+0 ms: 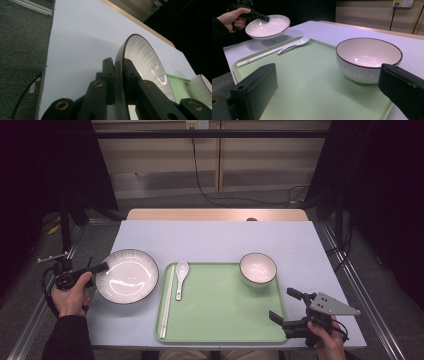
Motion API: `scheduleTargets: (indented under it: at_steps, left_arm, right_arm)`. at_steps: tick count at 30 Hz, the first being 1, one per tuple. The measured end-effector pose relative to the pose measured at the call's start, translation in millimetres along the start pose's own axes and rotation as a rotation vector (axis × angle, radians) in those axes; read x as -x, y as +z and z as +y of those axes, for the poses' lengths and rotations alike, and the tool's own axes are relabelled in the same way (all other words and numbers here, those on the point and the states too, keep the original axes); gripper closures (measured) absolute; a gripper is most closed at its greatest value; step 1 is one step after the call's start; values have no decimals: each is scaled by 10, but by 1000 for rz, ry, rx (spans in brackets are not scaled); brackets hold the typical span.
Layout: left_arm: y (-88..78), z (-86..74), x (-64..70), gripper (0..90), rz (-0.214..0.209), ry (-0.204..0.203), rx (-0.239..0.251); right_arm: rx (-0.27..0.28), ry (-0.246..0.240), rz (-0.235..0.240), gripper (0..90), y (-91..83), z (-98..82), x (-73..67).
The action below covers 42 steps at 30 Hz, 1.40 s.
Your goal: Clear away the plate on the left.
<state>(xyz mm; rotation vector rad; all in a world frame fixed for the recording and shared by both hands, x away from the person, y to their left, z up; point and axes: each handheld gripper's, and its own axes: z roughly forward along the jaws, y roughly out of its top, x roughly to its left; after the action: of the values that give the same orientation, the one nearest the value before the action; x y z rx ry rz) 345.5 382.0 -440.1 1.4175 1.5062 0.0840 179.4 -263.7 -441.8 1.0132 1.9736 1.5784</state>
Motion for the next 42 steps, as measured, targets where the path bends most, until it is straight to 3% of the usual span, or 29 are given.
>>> scheduleTargets:
  at_steps: [5, 9, 20, 21, 23, 25, 26, 29, 36, 42]
  left_arm:
    - [-66, -57, 109, 830, 3, 23, 1]
    - [-98, -91, 197, 829, -28, 31, -4]
    - [-146, -166, 411, 827, -52, 57, -8]
    - [-160, -170, 410, 827, -51, 75, -14]
    - [-163, -194, 450, 826, -62, 58, -7]
    - [-167, -209, 484, 821, -99, 48, -8]
    - [-165, -212, 510, 822, -87, 65, -9]
    - [-156, -206, 589, 821, -113, 83, -19]
    - [-57, -195, 691, 821, -170, 68, -27]
    - [34, -197, 780, 821, -175, 94, -50]
  right_arm:
    - [5, 0, -3, 21, 16, 1, -6]
    - [5, -3, 0, 21, 23, 3, -3]
    - [4, -5, -8, 21, 24, 5, -5]
    - [5, -3, -9, 21, 24, 6, -6]
    - [4, -5, -7, 21, 25, 6, -5]
    - [4, -3, -9, 21, 27, 6, -5]
    - [5, 1, -7, 22, 27, 8, -6]
    - [1, -4, 2, 21, 28, 10, -5]
    - [1, -6, 2, 21, 29, 9, -5]
    - [1, -4, 2, 21, 32, 10, -5]
